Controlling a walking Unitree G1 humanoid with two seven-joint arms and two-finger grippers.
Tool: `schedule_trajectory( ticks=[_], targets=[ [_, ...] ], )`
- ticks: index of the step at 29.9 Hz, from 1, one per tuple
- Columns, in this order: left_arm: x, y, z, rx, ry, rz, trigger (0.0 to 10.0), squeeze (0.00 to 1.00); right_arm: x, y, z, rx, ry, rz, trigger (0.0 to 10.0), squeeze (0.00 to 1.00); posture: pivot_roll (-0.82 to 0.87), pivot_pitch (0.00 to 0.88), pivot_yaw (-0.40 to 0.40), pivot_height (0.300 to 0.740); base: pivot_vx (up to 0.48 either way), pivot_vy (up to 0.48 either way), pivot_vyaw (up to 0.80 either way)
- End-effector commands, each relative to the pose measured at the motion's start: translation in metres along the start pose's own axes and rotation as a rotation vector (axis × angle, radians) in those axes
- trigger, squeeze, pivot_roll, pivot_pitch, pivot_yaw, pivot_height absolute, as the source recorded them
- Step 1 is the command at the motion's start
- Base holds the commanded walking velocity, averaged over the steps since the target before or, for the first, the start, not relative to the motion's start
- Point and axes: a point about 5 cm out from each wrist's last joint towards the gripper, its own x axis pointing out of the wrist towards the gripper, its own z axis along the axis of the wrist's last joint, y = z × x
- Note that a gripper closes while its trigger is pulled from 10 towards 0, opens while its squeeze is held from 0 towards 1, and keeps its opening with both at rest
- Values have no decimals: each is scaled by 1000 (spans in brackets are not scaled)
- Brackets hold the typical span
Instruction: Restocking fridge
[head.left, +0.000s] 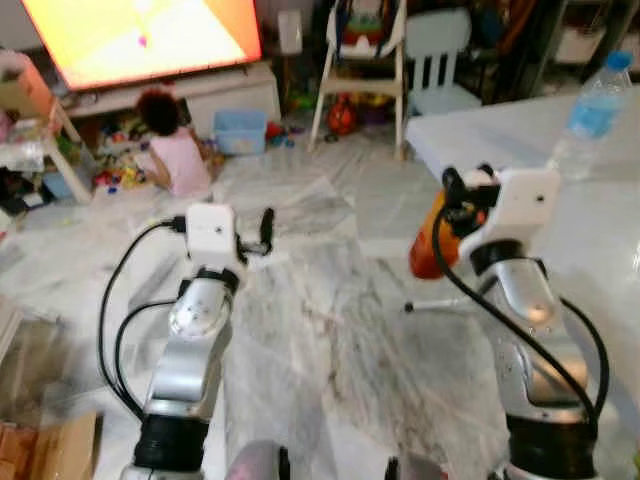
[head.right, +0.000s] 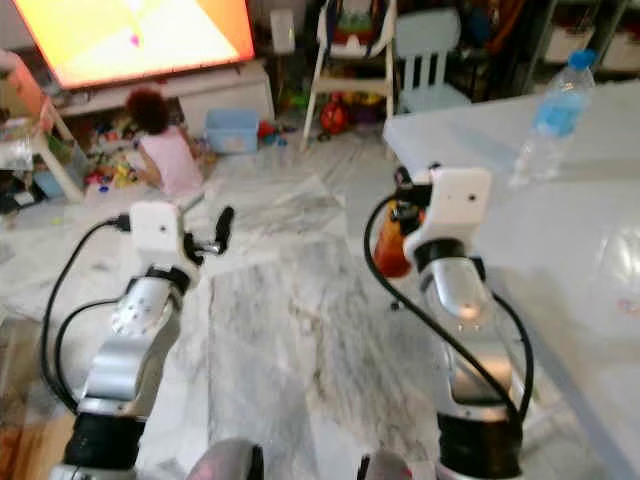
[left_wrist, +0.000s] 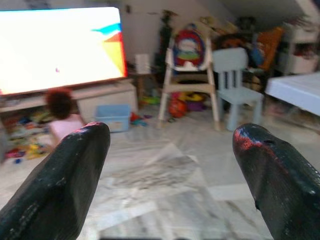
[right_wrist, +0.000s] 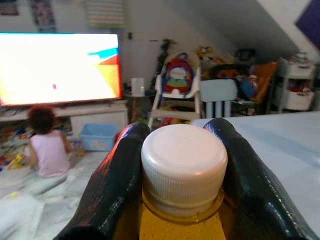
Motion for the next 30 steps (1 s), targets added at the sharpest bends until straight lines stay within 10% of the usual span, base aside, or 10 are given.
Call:
schedule_trajectory(
  ticks=[1,17,30],
  targets=[
    [-1,14,-1,31,-7,47,10000,0,2,12,12,21,-58,44,10000,0,-35,0,53,740,0,465,800],
    [-4,19,-12,24,60,100,10000,0,-1,20,1,32,-27,127,10000,0,-29,0,37,740,333,190,800],
    [-5,10,-18,10,97,92,10000,0,2,22,-2,18,-23,165,10000,0,-31,0,28,740,289,-353,800]
  ],
)
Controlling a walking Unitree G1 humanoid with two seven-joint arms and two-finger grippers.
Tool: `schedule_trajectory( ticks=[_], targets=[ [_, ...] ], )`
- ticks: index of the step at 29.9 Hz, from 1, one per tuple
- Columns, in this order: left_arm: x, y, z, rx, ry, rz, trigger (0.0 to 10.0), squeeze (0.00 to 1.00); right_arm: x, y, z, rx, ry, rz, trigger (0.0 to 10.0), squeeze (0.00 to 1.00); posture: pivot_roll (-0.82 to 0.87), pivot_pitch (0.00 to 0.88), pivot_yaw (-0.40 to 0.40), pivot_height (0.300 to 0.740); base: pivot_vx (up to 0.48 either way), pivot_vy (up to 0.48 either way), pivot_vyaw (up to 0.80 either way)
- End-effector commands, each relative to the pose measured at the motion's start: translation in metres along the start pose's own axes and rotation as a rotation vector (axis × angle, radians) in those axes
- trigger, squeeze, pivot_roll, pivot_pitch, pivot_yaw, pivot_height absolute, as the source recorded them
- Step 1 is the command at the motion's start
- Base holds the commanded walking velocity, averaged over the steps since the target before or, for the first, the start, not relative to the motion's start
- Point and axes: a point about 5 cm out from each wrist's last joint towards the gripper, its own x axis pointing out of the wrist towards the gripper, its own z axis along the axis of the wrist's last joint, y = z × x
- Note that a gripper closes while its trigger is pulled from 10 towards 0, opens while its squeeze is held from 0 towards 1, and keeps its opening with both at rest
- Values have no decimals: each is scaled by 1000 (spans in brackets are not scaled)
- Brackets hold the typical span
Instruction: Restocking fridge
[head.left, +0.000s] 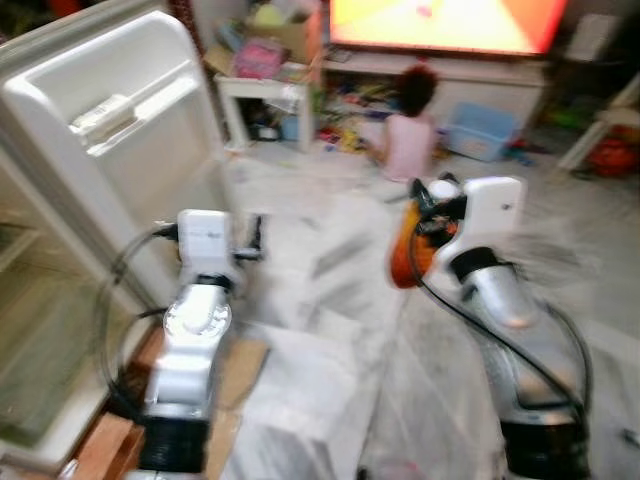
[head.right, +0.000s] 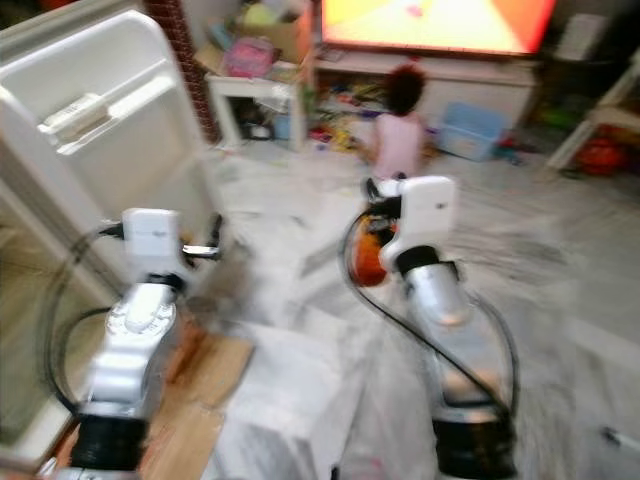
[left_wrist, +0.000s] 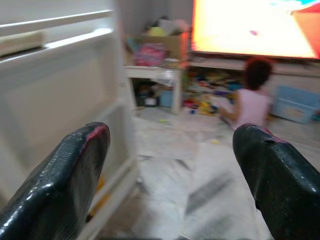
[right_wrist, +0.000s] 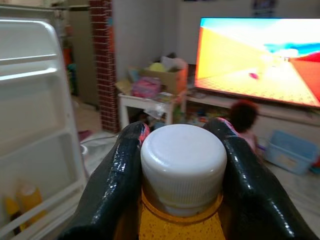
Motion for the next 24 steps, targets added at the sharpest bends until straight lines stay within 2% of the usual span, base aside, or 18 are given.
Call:
schedule_trajectory(
  ticks=[1,10,17,21,24],
  targets=[
    [0,6,-3,16,15,28,10000,0,3,9,11,10,-55,47,10000,0,-31,0,27,740,0,-428,800],
    [-1,8,-5,-7,48,65,10000,0,7,14,13,-13,-73,101,10000,0,-29,0,28,740,0,-442,800],
    [-3,23,-7,2,52,156,10000,0,7,20,13,-24,-83,137,10000,0,-26,0,29,740,0,-441,800],
    [-3,35,-9,-9,72,236,10000,0,7,22,13,-24,-85,149,10000,0,-25,0,31,740,253,-406,800],
    [-3,37,-10,-12,77,249,10000,0,8,22,13,-26,-88,154,10000,0,-24,0,31,740,255,-403,800]
  ],
)
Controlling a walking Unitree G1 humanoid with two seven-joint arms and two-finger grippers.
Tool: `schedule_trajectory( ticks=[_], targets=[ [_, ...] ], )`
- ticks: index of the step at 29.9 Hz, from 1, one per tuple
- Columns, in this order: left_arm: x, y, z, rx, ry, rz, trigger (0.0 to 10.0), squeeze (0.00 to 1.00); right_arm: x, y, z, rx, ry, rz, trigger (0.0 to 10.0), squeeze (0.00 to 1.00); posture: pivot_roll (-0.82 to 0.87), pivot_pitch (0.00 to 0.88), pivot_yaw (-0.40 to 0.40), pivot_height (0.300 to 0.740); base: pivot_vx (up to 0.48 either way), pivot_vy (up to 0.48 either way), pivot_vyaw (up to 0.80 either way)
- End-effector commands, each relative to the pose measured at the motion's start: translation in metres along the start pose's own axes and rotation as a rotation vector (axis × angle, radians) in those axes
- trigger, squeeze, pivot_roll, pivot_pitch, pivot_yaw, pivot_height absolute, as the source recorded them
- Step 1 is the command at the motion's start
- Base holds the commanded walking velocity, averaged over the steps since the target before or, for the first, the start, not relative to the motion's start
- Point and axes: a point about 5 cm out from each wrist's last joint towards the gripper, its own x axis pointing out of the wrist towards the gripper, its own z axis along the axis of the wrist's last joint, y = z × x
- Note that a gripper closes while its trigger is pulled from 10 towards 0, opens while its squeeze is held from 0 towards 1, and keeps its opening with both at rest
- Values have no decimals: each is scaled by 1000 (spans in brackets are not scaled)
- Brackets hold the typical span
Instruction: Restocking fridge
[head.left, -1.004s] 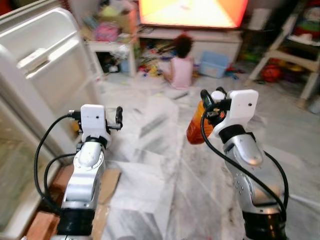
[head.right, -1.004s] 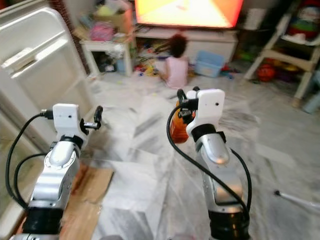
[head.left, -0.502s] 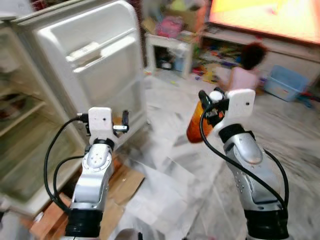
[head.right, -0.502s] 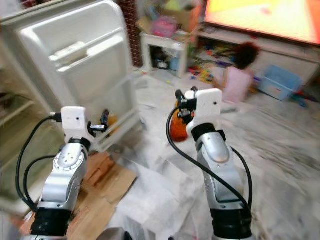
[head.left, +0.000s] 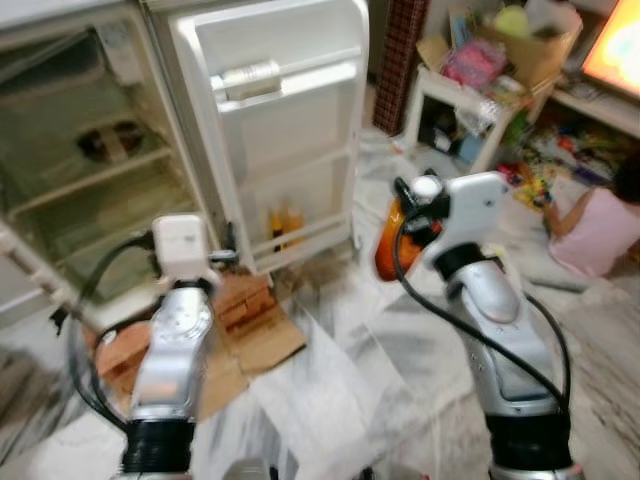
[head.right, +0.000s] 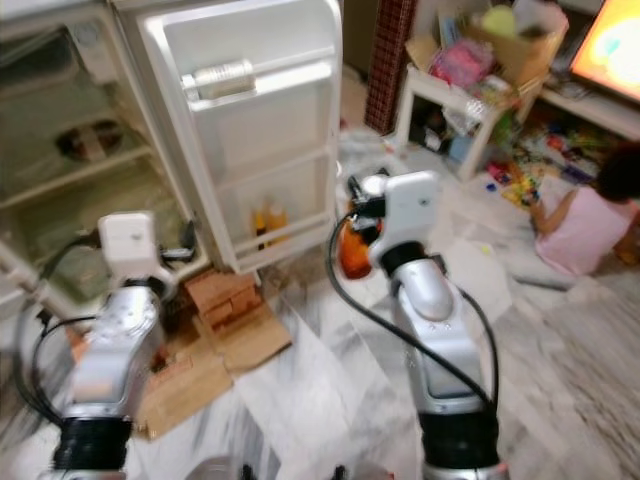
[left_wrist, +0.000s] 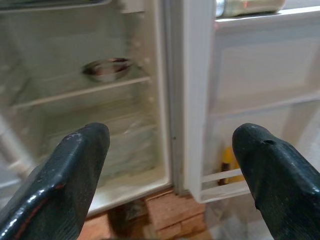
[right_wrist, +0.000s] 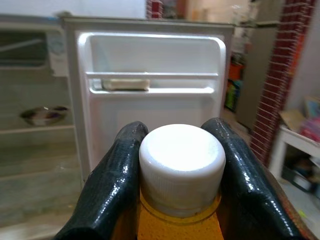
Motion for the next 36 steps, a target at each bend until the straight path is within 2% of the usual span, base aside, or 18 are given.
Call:
schedule_trajectory(
  ticks=[1,7,18,26,31,33,36],
  targets=[
    [0,-7,2,-2,3,-8,10000,0,0,-6,8,-26,-37,-15,10000,0,-24,0,31,740,262,-398,800],
    [0,-4,2,-6,3,2,10000,0,0,-6,8,-27,-43,-12,10000,0,-23,0,31,740,412,-163,790],
    [-1,2,2,9,-3,43,10000,0,-2,-8,4,-12,-43,-19,10000,0,-22,0,31,740,480,0,0],
    [-1,4,3,-34,-2,61,10000,0,-1,-8,3,-13,-44,-14,10000,0,-18,0,27,740,473,0,0],
    [-2,2,6,-46,-26,69,10000,0,-2,-11,-2,-17,-26,-23,10000,0,-14,0,19,740,365,293,0],
    [-3,0,6,-33,-29,55,10000,0,-4,-15,-7,-27,-9,-40,10000,0,-8,0,10,740,0,0,0],
    [-11,-6,6,-53,-23,-27,10000,0,-7,-22,-15,-32,32,-67,10000,0,13,0,-26,740,0,0,0]
  ],
)
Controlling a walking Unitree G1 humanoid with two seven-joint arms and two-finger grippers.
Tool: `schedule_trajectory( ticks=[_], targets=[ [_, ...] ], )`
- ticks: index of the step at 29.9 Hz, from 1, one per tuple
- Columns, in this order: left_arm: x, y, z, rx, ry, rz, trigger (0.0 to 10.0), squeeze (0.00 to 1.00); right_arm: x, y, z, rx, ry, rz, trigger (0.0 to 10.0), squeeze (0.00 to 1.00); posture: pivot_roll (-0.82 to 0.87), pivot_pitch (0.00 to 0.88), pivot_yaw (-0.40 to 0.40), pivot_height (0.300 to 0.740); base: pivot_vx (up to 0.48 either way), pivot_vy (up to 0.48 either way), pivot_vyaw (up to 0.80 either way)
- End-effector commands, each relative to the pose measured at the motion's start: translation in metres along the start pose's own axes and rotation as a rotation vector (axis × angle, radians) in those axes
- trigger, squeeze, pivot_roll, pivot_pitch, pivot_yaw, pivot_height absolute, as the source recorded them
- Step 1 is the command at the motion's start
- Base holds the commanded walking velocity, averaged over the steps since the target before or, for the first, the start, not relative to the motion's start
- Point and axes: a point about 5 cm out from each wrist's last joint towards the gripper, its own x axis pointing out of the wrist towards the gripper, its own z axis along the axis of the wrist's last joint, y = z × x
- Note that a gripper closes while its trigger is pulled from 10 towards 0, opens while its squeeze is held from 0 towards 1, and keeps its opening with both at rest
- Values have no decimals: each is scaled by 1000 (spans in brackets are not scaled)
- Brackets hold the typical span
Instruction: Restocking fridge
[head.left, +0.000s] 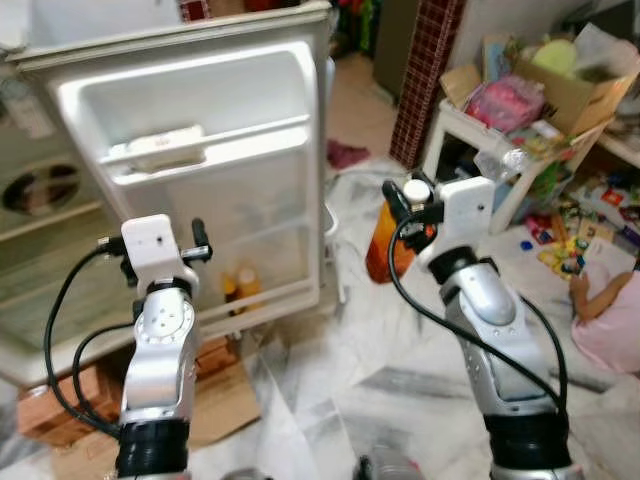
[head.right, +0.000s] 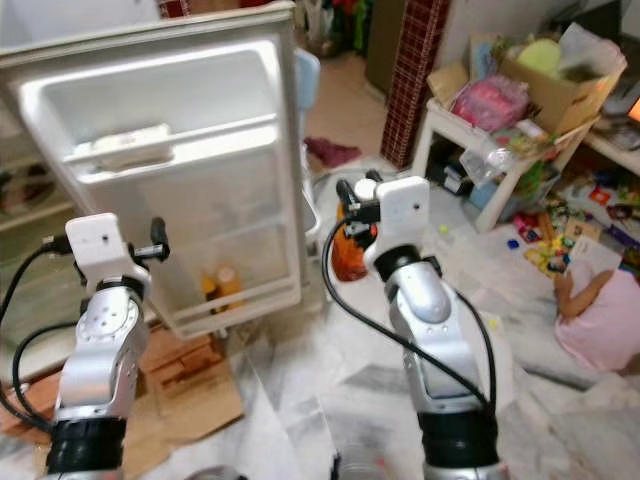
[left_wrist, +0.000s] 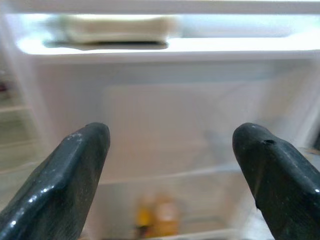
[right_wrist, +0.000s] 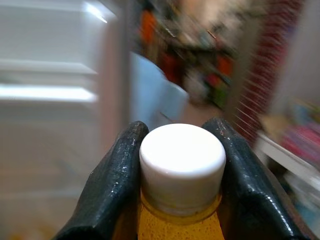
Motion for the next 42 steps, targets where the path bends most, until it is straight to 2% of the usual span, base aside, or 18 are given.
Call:
schedule_trajectory(
  ticks=[1,4,8,10,12,17,21,23,42],
  targets=[
    [-7,10,3,16,-16,-23,10000,0,4,6,5,-8,-26,31,10000,0,34,0,-47,740,0,0,0],
    [-10,9,4,34,-24,-46,10000,0,6,3,3,-17,-18,33,10000,0,61,0,-68,740,0,0,0],
    [-18,18,7,80,-31,-41,10000,0,14,-1,-5,16,9,-4,10000,0,115,0,-116,740,0,0,0],
    [-17,18,8,89,-29,-42,10000,0,17,-2,-6,16,12,-7,10000,0,120,0,-120,740,0,0,0],
    [-23,25,9,115,-39,-38,10000,0,19,0,-8,24,19,-4,10000,0,133,0,-127,740,0,0,0],
    [-28,30,9,117,-28,-24,10000,0,19,-4,-4,26,1,-20,10000,0,109,0,-94,740,0,0,0],
    [-24,30,15,134,-48,-58,10000,0,14,-11,-8,65,22,-81,10000,0,88,0,-59,740,0,0,0],
    [-23,31,16,136,-49,-70,10000,0,10,-11,-12,55,36,-90,10000,0,78,0,-43,740,0,0,0],
    [-23,31,16,136,-49,-70,10000,0,10,-11,-12,55,36,-90,10000,0,78,0,-43,740,0,0,0]
  ],
)
